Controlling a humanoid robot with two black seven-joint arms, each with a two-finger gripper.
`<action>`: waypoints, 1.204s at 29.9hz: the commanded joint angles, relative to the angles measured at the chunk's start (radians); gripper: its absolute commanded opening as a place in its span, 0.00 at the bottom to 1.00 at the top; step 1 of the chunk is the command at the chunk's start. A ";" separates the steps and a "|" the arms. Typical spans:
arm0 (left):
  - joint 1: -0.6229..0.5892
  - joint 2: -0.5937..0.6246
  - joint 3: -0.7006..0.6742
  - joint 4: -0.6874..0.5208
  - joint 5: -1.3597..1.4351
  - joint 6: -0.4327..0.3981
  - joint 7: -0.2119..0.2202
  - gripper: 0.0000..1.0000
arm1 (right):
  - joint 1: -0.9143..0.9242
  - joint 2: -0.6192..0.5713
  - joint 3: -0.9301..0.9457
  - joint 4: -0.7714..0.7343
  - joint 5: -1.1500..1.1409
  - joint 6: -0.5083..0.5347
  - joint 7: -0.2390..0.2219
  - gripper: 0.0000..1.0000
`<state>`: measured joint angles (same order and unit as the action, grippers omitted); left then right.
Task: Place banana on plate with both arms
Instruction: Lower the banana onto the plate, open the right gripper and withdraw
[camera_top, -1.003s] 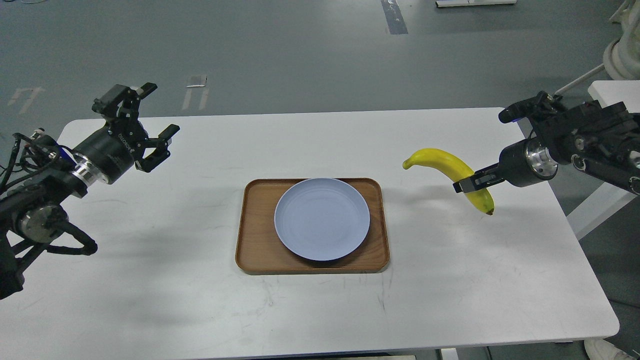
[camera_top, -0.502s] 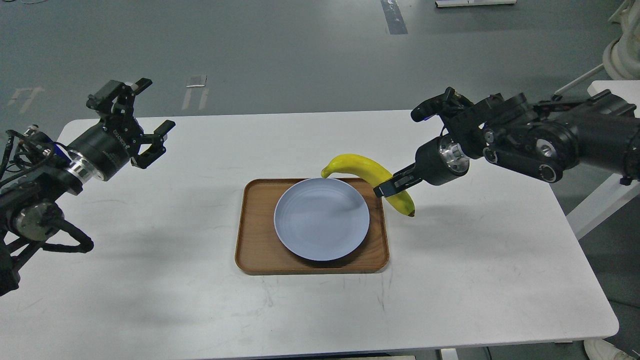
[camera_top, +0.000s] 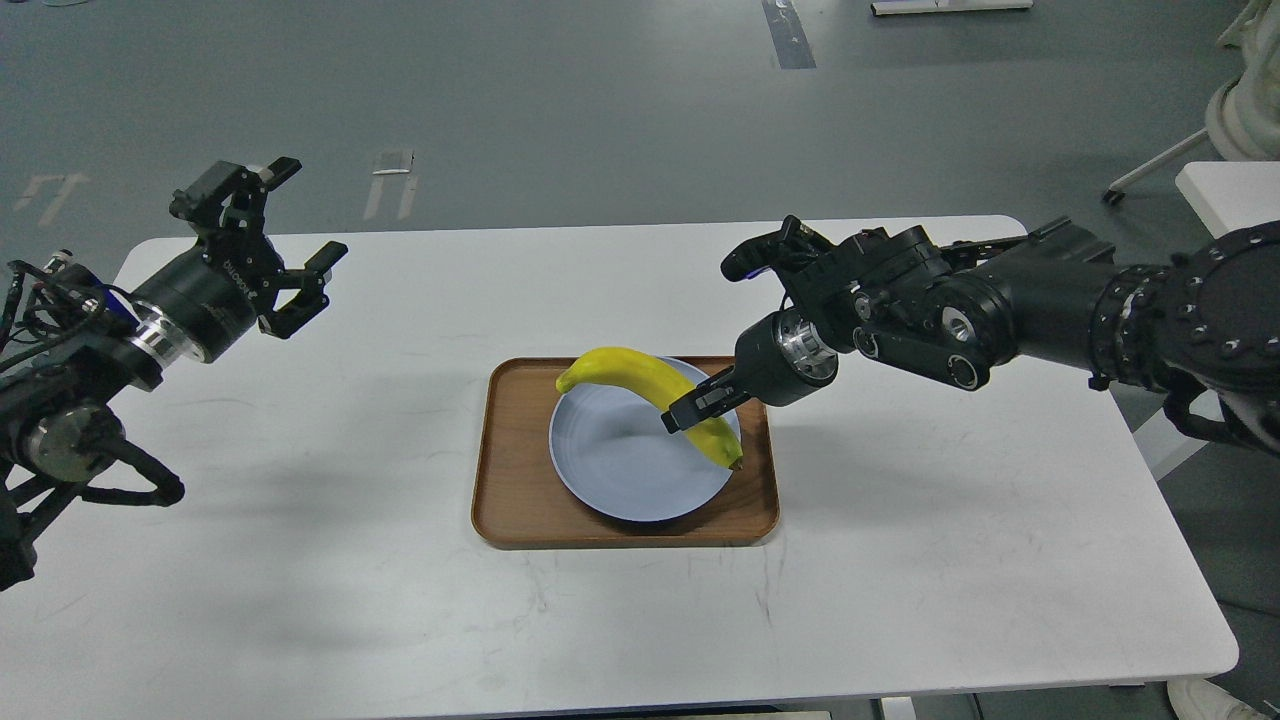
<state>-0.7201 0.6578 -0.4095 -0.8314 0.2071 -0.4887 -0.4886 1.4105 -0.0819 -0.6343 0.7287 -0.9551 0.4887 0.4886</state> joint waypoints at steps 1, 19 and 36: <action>0.001 0.000 0.000 0.000 0.000 0.000 0.000 0.98 | -0.004 -0.001 0.002 0.000 0.001 0.000 0.000 0.69; 0.002 -0.003 -0.002 0.000 0.000 0.000 0.000 0.98 | -0.161 -0.324 0.390 -0.042 0.451 0.000 0.000 1.00; 0.005 -0.184 -0.034 0.051 0.000 0.000 0.000 0.98 | -0.459 -0.364 0.877 -0.143 0.625 0.000 0.000 1.00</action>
<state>-0.7148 0.5149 -0.4425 -0.7981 0.2050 -0.4887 -0.4886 0.9531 -0.4491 0.2344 0.5958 -0.3489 0.4886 0.4887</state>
